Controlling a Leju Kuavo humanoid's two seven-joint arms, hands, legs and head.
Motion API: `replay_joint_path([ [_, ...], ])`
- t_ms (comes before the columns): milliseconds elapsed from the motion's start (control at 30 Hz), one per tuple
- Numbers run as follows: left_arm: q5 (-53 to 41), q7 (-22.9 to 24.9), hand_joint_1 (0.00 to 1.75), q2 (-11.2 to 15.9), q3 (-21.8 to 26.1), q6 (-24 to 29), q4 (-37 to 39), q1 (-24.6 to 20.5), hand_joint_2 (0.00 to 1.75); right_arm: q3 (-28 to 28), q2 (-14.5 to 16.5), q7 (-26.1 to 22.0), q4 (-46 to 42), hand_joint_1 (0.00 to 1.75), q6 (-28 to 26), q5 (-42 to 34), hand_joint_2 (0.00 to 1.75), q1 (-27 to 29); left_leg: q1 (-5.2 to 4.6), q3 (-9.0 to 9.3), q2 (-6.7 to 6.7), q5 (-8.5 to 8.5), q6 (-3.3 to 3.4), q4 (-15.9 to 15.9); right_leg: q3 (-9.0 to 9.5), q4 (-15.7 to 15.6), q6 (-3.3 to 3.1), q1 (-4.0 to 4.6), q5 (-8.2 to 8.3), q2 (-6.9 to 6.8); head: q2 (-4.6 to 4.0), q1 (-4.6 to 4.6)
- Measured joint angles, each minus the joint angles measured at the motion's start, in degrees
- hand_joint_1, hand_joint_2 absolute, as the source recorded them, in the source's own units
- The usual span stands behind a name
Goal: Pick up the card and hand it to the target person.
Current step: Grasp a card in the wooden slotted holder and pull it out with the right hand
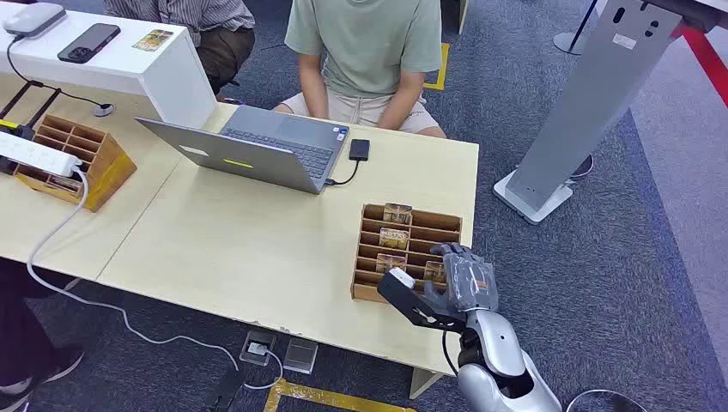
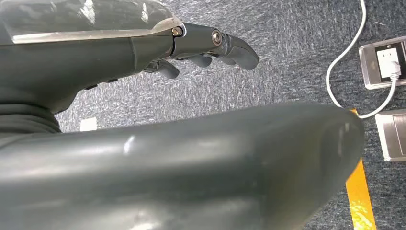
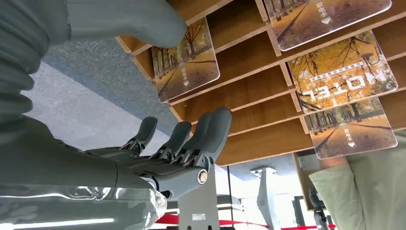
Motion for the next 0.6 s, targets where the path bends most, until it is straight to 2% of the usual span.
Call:
replay_joint_path([
  [233, -0.3, 0.0, 0.00, 0.1, 0.0, -0.3, 0.0, 0.0, 0.00, 0.1, 0.0, 0.9, 0.0, 0.72, 1.2, 0.5, 1.75, 0.2, 0.00, 0.00, 0.00, 0.00, 0.00, 0.0, 0.00, 0.0, 0.00, 0.00, 0.00, 0.00, 0.00, 0.00],
  [600, -0.8, -0.1, 0.00, 0.5, 0.0, -0.9, 0.0, 0.0, 0.00, 0.1, -0.3, 2.3, 0.0, 0.82, 2.3, 1.0, 1.75, 0.6, 0.00, 0.02, 0.01, 0.00, 0.00, 0.0, 0.01, 0.0, 0.00, 0.00, 0.00, 0.00, 0.00, 0.00],
])
